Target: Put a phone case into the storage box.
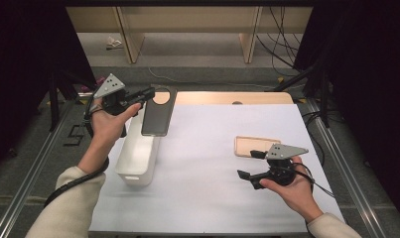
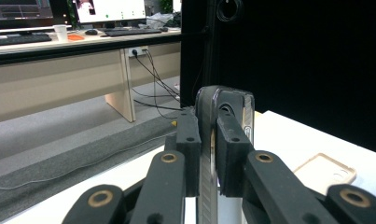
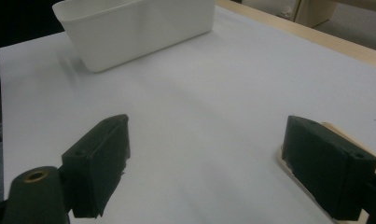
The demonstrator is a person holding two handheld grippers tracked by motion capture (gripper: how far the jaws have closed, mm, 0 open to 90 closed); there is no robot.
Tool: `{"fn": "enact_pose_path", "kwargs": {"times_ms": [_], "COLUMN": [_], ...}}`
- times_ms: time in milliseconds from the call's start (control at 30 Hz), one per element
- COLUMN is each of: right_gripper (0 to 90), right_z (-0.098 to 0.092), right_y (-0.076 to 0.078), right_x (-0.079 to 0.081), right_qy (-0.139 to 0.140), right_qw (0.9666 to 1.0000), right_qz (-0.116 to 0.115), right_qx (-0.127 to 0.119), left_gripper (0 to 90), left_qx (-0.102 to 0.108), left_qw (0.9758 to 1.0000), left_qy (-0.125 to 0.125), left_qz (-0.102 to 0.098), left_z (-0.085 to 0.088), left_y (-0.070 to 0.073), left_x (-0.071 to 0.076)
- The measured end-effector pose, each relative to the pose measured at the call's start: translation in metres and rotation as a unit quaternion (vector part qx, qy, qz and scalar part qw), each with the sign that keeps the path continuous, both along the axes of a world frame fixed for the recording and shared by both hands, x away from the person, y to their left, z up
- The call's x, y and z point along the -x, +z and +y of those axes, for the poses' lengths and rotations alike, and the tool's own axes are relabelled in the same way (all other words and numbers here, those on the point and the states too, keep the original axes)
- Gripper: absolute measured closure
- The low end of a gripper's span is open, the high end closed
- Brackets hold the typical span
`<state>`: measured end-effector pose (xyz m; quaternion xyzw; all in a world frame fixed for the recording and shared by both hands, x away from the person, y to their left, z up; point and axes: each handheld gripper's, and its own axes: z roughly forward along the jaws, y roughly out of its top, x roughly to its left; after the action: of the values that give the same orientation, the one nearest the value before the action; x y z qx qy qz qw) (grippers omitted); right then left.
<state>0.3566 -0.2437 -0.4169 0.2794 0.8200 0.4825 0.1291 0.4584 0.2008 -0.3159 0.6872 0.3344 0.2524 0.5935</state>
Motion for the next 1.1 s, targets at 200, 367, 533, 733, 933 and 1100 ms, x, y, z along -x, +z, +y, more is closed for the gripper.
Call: {"fn": "enact_pose_path", "kwargs": {"times_ms": [200,367,533,733,933,1100], "right_gripper": [16.2,16.3,16.3,16.3,16.3,16.3], "right_z": [0.0,0.0,0.0,0.0,0.0,0.0], "right_y": [0.0,-0.001,-0.002,-0.002,-0.002,-0.002], "right_x": [0.0,-0.001,-0.001,-0.001,-0.001,-0.001], "right_qy": [0.0,0.001,-0.001,-0.001,-0.001,0.0], "right_qw": [1.0,1.0,1.0,1.0,1.0,1.0], "right_qz": [0.001,0.002,0.003,0.004,0.004,0.002], "right_qx": [-0.001,0.0,0.0,0.0,0.0,-0.003], "left_gripper": [81.0,81.0,81.0,81.0,81.0,81.1], "left_qx": [-0.004,-0.009,-0.017,-0.025,-0.032,-0.034], "left_qw": [0.9999,0.9999,0.9997,0.9995,0.9992,0.999], "left_qy": [0.009,0.012,0.013,0.017,0.019,0.023], "left_qz": [-0.003,-0.004,-0.007,-0.011,-0.016,-0.016], "left_z": [0.008,0.012,0.014,0.017,0.02,0.022], "left_y": [0.0,-0.002,-0.003,-0.003,0.0,0.001], "left_x": [-0.005,-0.008,-0.011,-0.015,-0.019,-0.023]}}
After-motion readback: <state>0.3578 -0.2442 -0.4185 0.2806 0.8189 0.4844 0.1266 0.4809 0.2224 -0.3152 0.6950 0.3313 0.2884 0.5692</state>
